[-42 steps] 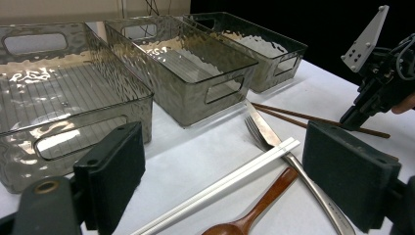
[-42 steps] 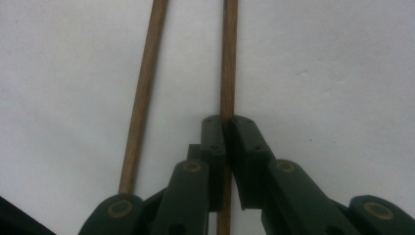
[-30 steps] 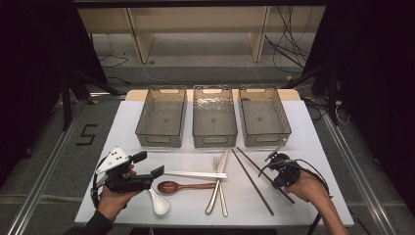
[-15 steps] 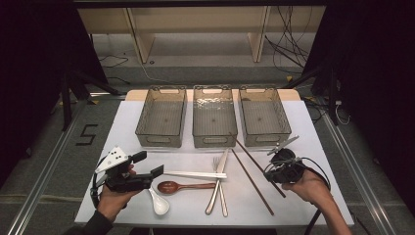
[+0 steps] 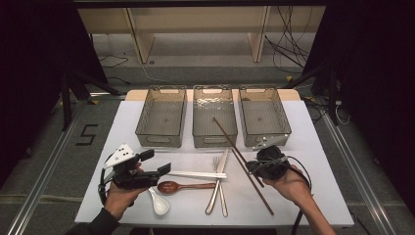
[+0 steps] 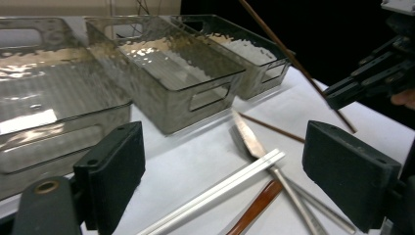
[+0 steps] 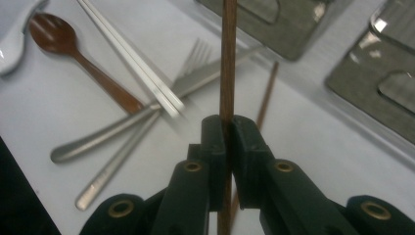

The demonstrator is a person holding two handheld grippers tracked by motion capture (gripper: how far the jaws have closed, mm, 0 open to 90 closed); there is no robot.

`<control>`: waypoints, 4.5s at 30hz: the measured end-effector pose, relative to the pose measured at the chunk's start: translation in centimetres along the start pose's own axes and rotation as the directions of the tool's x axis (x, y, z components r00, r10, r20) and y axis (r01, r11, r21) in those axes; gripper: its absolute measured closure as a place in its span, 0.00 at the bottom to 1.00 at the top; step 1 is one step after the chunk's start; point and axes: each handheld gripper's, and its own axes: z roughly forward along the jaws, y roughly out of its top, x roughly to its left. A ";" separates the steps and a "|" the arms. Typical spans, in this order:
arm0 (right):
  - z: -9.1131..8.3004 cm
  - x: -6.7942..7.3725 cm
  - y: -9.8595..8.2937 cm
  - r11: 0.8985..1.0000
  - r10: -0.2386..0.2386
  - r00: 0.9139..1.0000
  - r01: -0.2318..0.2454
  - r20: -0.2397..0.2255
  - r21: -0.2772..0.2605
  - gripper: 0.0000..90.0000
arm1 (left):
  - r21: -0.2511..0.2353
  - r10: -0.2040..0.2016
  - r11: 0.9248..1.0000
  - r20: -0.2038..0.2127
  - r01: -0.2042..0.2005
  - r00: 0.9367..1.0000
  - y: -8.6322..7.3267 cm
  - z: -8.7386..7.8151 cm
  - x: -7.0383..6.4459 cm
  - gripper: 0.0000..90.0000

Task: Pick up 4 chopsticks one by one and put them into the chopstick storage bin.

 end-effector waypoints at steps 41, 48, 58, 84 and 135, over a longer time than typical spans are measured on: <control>2.1 5.2 1.6 0.987 -0.030 0.996 0.017 -0.082 -0.157 0.94 | 0.130 -0.139 0.986 0.269 0.107 0.953 3.0 10.0 -2.9 0.45; 2.2 5.6 1.7 0.986 -0.038 0.995 0.022 -0.092 -0.164 0.94 | 0.164 -0.152 0.981 0.304 0.106 0.940 2.8 10.4 -3.2 0.57; 2.3 6.1 1.8 0.982 -0.051 0.993 0.031 -0.105 -0.185 0.94 | 0.176 -0.161 0.978 0.325 0.108 0.932 2.7 10.4 -3.4 0.72; 1.0 4.7 0.9 0.987 -0.055 0.992 0.038 -0.110 -0.153 0.59 | 0.165 -0.115 0.984 0.290 0.069 0.950 4.3 8.6 -2.1 0.94; -0.2 1.9 -1.7 0.996 0.050 0.997 -0.055 -0.062 -0.072 0.27 | 0.166 -0.218 0.961 -0.030 0.220 0.975 13.0 6.4 10.7 0.93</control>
